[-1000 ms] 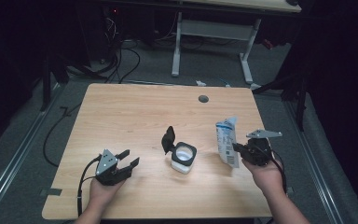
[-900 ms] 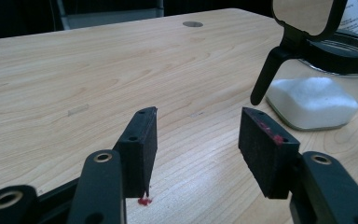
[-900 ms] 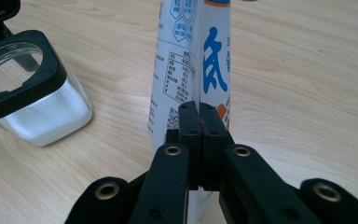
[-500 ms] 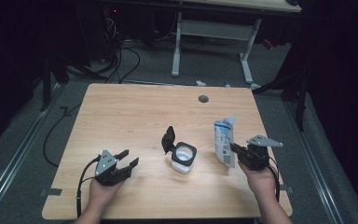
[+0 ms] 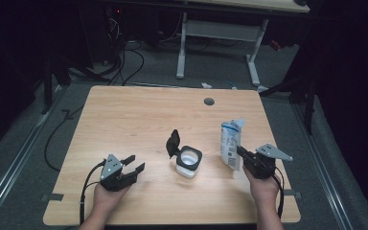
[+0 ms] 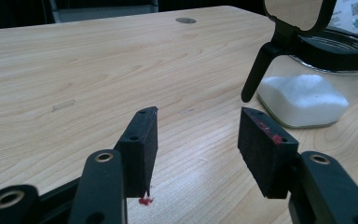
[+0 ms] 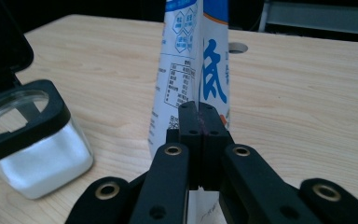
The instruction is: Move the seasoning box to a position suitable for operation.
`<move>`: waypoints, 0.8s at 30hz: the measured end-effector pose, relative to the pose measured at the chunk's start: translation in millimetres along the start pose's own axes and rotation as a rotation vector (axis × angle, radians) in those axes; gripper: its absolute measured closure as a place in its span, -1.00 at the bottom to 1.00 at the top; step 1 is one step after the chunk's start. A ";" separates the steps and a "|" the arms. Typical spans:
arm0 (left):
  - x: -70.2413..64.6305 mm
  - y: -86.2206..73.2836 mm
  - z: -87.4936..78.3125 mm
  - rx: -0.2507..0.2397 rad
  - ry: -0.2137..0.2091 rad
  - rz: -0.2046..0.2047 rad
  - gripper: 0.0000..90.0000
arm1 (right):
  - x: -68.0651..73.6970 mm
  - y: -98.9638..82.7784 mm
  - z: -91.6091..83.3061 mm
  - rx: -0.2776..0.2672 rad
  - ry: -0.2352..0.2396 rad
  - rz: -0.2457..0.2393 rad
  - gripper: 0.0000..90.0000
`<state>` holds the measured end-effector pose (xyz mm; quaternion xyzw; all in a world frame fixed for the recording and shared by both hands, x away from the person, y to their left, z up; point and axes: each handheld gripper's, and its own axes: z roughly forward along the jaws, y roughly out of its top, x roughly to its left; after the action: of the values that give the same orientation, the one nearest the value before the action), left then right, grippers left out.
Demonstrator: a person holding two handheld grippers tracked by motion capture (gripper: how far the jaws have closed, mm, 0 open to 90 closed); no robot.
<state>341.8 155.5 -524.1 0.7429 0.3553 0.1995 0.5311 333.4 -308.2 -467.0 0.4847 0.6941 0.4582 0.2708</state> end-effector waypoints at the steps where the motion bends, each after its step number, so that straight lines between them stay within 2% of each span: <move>1: -0.4 -0.3 0.7 0.001 0.001 -0.002 0.06 | -0.7 -0.7 -0.3 -0.011 0.001 0.003 1.00; 4: -0.6 0.4 -0.5 0.007 0.004 -0.006 0.05 | -0.6 -5.4 -2.9 -0.051 -0.007 0.009 1.00; 6: -0.3 2.4 -4.1 -0.008 0.018 -0.006 0.05 | -1.2 -5.5 -2.1 -0.042 0.001 0.003 1.00; 9: 1.2 3.4 -9.0 -0.021 0.033 -0.014 0.05 | -4.0 -6.5 -4.8 -0.062 0.015 0.010 1.00; 14: 2.3 2.2 -16.0 -0.024 0.049 -0.011 0.05 | -8.8 -9.4 -5.7 -0.072 0.021 0.023 1.00; 21: 3.7 -2.1 -27.3 -0.027 0.070 -0.003 0.04 | -18.8 -11.3 -5.9 -0.076 -0.026 0.017 1.00; 24: 6.0 -3.4 -32.1 -0.030 0.078 -0.006 0.04 | -25.2 -12.1 -5.7 -0.088 -0.043 0.029 1.00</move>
<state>323.1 181.3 -516.3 0.7253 0.3751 0.2319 0.5286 333.3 -334.9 -477.1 0.4920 0.6603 0.4815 0.3001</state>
